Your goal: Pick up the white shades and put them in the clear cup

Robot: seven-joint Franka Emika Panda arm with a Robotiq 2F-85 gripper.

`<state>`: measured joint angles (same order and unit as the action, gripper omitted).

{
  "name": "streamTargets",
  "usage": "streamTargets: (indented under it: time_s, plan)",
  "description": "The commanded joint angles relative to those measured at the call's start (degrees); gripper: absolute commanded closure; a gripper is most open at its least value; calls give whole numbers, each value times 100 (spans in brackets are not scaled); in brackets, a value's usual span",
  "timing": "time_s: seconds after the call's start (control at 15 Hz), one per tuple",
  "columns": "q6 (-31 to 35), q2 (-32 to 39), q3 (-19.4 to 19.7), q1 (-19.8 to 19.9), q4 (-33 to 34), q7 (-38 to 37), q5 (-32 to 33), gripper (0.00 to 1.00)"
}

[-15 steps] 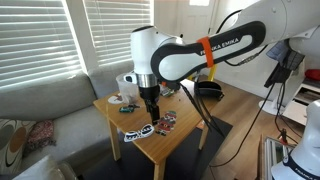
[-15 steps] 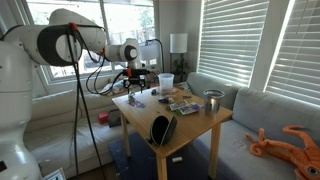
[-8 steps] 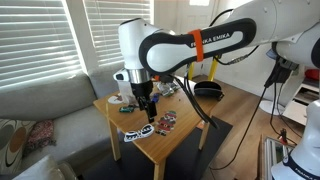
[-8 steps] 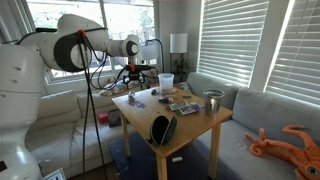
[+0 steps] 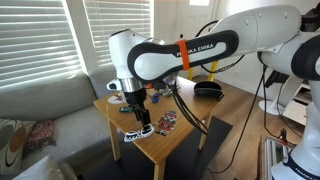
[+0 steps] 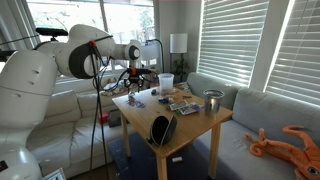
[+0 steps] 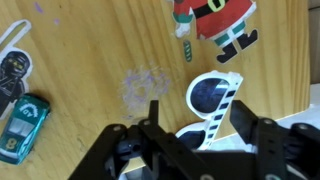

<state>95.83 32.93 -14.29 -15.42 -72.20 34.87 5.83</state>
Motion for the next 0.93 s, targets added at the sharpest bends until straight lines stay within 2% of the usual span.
streamTargets:
  time_s: [0.0, 0.07, 0.13, 0.2, 0.27, 0.4, 0.47, 0.73, 0.87]
  plan:
    - [-556, 449, -55, -134, 644, -19, -52, 27]
    - [-639, 514, -51, -179, 730, -53, -19, 23]
    - [-705, 584, -48, -228, 836, -88, 4, 31]
    - [-773, 640, -36, -261, 910, -114, 18, 48]
    - [-844, 688, -32, -287, 995, -132, 12, 48]
    - [-958, 795, -19, -351, 1177, -187, 29, 62]
    - [-1225, 1128, -15, -528, 1811, -306, 75, 71]
    - [-1778, 1567, 62, -790, 2811, -506, 126, 98]
    - [-2062, 1816, 101, -899, 3334, -607, 122, 100]
